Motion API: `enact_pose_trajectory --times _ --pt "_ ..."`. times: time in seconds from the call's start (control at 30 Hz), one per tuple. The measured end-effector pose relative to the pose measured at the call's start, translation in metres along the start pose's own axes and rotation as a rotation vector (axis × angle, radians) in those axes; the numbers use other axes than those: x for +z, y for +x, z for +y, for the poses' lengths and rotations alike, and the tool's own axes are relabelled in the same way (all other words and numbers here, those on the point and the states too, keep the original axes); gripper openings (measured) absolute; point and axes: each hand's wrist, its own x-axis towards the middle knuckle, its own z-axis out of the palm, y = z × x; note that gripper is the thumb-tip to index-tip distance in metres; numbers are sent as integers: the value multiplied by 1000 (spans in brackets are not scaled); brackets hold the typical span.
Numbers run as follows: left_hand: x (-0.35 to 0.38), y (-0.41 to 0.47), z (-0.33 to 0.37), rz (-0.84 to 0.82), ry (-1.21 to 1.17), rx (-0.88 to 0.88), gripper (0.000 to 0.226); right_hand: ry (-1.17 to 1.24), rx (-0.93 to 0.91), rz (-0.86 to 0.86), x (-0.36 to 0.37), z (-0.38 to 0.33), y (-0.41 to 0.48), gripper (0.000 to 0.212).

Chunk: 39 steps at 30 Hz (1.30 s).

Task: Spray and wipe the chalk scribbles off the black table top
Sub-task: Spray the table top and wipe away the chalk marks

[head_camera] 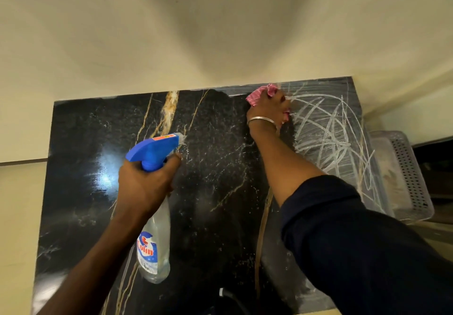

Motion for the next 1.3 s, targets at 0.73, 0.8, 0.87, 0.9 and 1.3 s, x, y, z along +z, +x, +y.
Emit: enact_pose_trajectory --times 0.73,0.8,0.87,0.9,1.3 --pt "5 3 -14 -7 -15 -24 13 -132 -306 101 5 17 0 68" --pt "10 0 -11 -31 -24 -2 11 -147 -599 65 5 29 1 70" --pt "13 -1 -8 -39 -45 -3 9 -153 -775 15 3 50 11 73" --pt "14 -2 -7 -43 -45 -1 9 -154 -782 9 1 62 18 73" --pt "20 -14 -3 -28 -12 5 10 -128 -213 63 -7 54 27 69"
